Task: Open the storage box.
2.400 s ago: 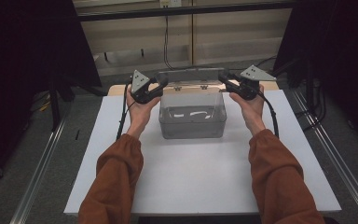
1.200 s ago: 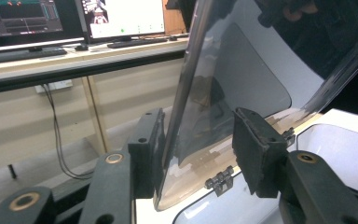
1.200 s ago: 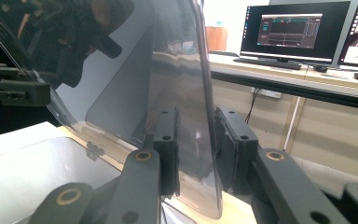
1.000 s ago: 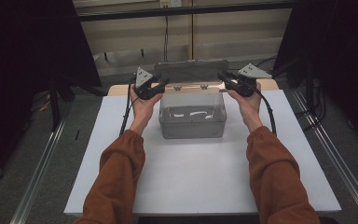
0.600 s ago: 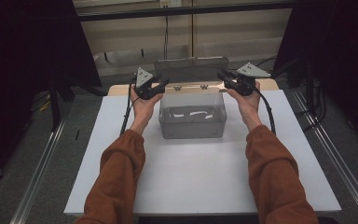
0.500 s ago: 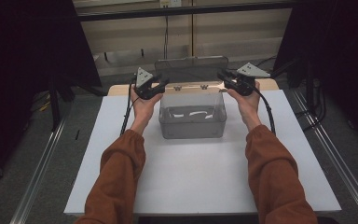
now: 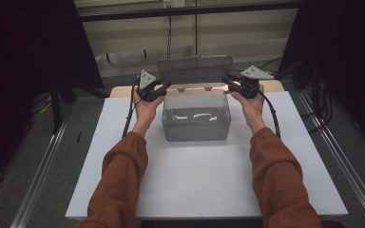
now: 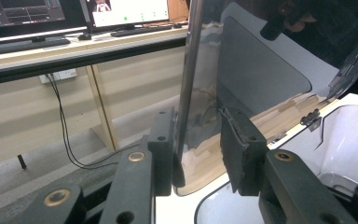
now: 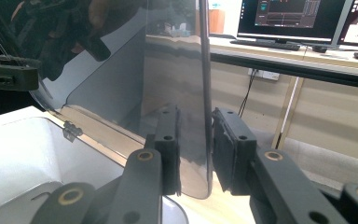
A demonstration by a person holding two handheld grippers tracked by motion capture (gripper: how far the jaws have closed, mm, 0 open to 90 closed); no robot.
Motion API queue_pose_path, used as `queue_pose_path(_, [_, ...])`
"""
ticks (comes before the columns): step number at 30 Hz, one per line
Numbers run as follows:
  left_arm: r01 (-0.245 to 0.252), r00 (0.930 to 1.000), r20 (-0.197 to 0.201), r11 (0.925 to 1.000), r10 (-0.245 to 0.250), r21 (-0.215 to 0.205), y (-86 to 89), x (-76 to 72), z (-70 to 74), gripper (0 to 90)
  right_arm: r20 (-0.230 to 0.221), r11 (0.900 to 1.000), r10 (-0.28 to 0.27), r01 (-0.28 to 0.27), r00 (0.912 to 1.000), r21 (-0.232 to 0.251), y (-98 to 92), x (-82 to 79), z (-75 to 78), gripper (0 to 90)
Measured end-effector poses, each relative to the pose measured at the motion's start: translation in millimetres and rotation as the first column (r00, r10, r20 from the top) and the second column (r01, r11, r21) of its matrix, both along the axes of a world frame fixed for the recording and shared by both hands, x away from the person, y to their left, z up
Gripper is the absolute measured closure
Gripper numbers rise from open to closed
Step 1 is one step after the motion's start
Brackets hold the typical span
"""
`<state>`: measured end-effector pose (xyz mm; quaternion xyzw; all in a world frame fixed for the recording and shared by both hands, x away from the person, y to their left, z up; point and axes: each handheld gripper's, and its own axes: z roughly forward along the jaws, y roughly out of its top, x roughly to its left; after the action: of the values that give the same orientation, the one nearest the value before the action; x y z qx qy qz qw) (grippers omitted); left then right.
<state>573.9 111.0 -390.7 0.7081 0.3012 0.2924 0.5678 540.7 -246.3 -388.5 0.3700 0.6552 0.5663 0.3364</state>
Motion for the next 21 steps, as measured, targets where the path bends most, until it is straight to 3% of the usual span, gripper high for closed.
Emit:
queue_pose_path(8, [-0.006, 1.0000, -0.006, 1.0000, 0.006, 0.001, 0.1, 2.2, -0.6, 66.7, -0.019, 1.000, -0.003, 0.003, 0.9998, -0.002, -2.2, 3.7, -6.8, 72.3])
queue_pose_path(13, [-0.005, 0.9999, -0.012, 0.9999, 0.005, -0.011, -0.4, 3.7, -1.9, 66.7, -0.029, 1.000, -0.004, 0.004, 0.9996, -0.006, -1.5, 5.8, -11.1, 73.1])
queue_pose_path(14, [-0.010, 0.9998, -0.015, 0.9995, 0.009, -0.030, -1.9, 3.7, -2.5, 66.7, -0.035, 1.000, -0.006, 0.006, 0.9994, -0.005, -1.0, 5.8, -11.8, 73.1])
queue_pose_path(18, [-0.007, 0.9998, -0.016, 1.0000, 0.007, 0.002, -0.3, 5.0, -2.8, 66.8, -0.035, 1.000, -0.005, 0.005, 0.9994, 0.000, -0.3, 7.4, -14.5, 73.1])
queue_pose_path(21, [-0.009, 0.9998, -0.020, 0.9999, 0.009, -0.005, -1.0, 5.8, -4.0, 66.8, -0.038, 1.000, -0.006, 0.006, 0.9993, -0.002, -0.4, 7.7, -15.0, 73.1])
